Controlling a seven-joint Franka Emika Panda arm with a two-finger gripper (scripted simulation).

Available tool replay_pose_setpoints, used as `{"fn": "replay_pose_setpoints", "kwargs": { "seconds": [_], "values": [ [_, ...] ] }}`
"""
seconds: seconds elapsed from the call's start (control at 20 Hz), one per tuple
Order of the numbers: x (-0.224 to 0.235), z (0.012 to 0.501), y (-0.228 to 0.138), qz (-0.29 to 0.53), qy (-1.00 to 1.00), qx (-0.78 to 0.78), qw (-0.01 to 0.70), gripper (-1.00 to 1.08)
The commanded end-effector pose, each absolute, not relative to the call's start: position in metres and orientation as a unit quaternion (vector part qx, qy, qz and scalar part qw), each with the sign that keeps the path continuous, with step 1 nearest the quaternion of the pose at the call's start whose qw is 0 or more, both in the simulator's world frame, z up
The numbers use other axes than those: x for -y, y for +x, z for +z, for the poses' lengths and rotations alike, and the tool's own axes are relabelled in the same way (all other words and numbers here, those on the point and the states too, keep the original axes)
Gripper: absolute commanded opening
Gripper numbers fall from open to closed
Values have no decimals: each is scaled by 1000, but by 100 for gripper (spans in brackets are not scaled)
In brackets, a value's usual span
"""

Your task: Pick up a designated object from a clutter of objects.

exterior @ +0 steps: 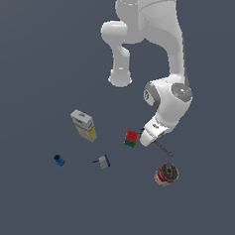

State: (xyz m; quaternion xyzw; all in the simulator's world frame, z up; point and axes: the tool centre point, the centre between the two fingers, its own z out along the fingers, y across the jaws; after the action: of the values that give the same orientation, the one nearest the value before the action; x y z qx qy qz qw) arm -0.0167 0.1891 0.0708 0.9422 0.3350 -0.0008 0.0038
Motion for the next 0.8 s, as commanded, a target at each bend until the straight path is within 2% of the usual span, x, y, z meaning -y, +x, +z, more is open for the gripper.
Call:
{"fn": "replay_pose_setpoints", "kwargs": {
  "seconds": [0.0, 0.45, 0.75],
  "values": [
    [-198, 62, -21, 0, 937, -349, 1, 100],
    [-201, 54, -24, -1, 935, -354, 0, 100],
    [-202, 30, -25, 0, 935, -355, 0, 100]
  ]
}}
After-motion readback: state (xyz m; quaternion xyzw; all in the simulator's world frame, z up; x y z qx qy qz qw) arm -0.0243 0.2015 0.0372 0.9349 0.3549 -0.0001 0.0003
